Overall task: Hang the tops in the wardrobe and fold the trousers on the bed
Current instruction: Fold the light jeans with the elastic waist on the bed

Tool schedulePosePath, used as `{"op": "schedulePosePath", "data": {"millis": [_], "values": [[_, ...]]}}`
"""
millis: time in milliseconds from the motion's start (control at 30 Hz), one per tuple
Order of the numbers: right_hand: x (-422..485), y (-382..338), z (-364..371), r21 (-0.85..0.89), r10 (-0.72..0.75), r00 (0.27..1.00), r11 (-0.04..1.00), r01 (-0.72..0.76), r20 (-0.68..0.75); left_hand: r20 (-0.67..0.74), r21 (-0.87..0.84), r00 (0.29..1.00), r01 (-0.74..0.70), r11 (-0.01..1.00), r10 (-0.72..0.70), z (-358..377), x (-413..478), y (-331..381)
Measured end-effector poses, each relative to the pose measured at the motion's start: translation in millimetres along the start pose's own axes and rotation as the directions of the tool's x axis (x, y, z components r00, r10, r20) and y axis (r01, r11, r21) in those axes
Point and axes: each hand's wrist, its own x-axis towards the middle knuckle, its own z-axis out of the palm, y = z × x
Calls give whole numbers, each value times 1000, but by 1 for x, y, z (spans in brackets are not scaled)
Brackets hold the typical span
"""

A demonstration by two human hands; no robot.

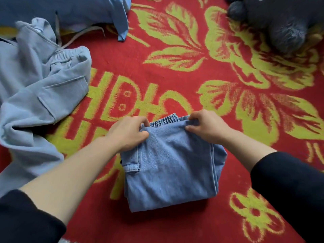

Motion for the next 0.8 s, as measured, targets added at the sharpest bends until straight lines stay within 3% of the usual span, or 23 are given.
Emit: {"op": "schedulePosePath", "data": {"millis": [100,233,333,400,533,633,733,800], "values": [[5,3,17,-46,-27,995,999,23,-93,-158,71,985,-60,996,70,18,0,2],[4,9,22,73,-108,982,990,120,-154,79,271,996,-65,960,45,20,-5,4],[5,11,17,173,-108,973,974,145,-205,87,169,987,-147,975,134,5,2,1],[14,11,13,135,-91,975,984,120,-202,53,138,985,-169,976,163,-1,13,-3],[33,4,19,-181,-31,1000,983,32,5,-21,250,990,-133,959,143,10,34,-3],[44,-3,24,-119,-85,981,987,107,173,22,279,993,-114,954,113,24,43,-3],[54,-6,26,-135,-57,946,985,105,319,122,132,992,8,991,-24,31,43,-8],[60,-9,25,-130,31,931,991,18,363,190,26,978,78,997,-81,30,44,-11]]}}
